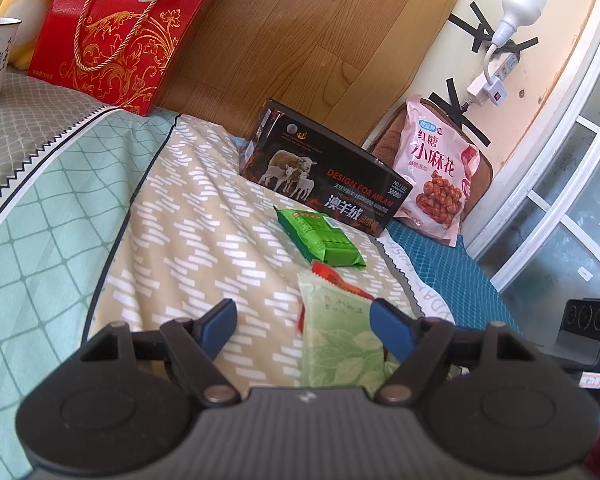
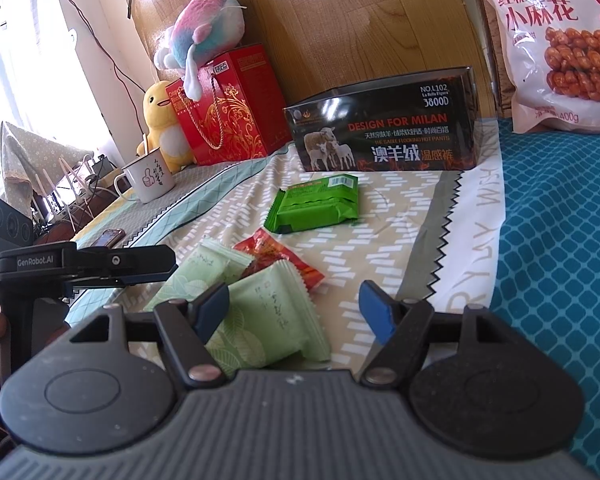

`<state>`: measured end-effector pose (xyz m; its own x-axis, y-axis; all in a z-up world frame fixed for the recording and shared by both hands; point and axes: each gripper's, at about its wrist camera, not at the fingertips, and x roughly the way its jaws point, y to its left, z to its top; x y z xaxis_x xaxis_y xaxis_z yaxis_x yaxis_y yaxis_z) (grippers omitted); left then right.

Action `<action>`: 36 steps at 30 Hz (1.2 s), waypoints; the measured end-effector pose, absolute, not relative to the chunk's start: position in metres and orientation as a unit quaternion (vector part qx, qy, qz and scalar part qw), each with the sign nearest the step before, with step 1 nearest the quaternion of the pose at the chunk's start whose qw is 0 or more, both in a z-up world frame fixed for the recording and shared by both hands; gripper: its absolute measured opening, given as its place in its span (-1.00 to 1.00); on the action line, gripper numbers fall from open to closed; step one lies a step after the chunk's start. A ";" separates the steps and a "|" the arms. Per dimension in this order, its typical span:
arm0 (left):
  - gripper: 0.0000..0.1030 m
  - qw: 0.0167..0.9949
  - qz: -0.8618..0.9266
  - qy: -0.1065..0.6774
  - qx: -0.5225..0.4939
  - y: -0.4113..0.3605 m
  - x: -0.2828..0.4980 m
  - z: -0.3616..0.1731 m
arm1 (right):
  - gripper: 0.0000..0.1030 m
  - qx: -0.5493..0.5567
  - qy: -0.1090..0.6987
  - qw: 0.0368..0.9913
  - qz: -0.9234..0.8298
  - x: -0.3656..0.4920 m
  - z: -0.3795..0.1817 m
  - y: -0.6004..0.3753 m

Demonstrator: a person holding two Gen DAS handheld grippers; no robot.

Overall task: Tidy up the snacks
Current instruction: 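Grasp the pale green leaf-print bag with the left gripper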

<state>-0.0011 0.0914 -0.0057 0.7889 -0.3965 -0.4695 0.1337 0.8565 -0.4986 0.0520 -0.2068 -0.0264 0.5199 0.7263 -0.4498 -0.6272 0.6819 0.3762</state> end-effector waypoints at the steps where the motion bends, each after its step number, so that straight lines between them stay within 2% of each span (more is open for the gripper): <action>1: 0.47 0.918 -0.144 0.291 -0.225 0.091 -0.001 -0.006 | 0.44 0.084 0.297 0.868 0.390 0.052 -0.026 -0.207; 18: 0.47 0.918 -0.145 0.292 -0.225 0.092 -0.001 -0.005 | 0.45 0.081 0.297 0.867 0.391 0.051 -0.026 -0.206; 25: 0.47 0.912 -0.150 0.291 -0.248 0.099 0.000 -0.008 | 0.45 0.069 0.307 0.840 0.442 0.044 -0.025 -0.188; 36: 0.47 0.909 -0.198 0.293 -0.221 0.080 -0.006 0.009 | 0.45 0.035 0.315 0.841 0.439 0.038 -0.014 -0.196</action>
